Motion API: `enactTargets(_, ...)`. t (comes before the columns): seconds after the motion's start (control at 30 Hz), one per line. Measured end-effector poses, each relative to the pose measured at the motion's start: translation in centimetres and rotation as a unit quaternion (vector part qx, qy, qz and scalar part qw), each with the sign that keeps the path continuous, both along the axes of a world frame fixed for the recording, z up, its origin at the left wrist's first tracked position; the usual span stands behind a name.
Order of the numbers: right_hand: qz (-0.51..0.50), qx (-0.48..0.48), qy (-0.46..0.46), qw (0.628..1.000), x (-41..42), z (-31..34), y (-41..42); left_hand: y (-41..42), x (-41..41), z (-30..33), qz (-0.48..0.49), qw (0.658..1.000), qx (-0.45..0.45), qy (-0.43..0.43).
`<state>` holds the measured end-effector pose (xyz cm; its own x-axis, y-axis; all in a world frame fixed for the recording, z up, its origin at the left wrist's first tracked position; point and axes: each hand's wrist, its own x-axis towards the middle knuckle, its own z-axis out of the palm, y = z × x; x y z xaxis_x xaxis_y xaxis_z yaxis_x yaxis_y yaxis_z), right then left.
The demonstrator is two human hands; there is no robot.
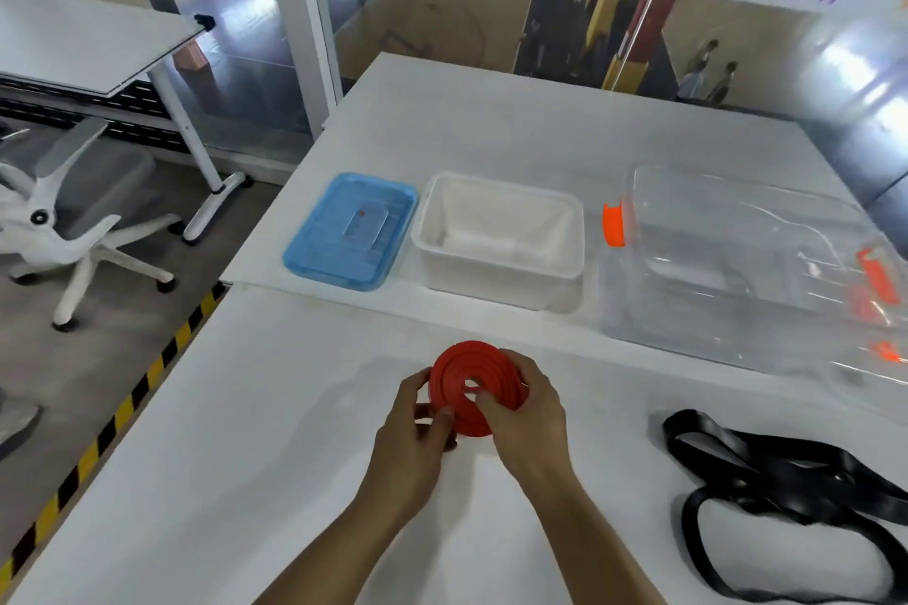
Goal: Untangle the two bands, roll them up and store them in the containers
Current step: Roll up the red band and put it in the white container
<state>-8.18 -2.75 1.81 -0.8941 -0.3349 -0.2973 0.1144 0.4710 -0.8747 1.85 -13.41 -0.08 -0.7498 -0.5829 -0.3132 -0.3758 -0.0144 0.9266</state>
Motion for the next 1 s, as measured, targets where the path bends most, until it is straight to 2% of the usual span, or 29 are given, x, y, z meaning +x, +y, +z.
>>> enactTargets(0.2, -0.047, -0.036, 0.008, 0.998, -4.0, 3.3, -1.1, -2.2, -4.4, 3.3, -0.018, 0.998, 0.006, 0.059)
enactTargets(0.37, -0.032, -0.033, 0.038, 0.998, -9.2, 5.2, -3.1, -3.9, -9.7, 5.4, -0.013, 0.997, 0.008, 0.08)
enactTargets(0.6, -0.007, -0.035, 0.038, 0.999, -18.1, 5.9, -6.9, -7.6, -18.1, 5.6, 0.009, 0.998, -0.01, 0.065)
enactTargets(0.8, 0.018, -0.007, 0.04, 0.999, -25.2, 2.9, -10.0, -11.0, -25.1, 3.9, -0.011, 0.999, -0.009, -0.029)
enactTargets(1.0, 0.061, 0.068, 0.003, 0.996, -28.8, -2.9, -12.4, -13.7, -30.0, 1.0, -0.086, 0.969, -0.12, -0.198)
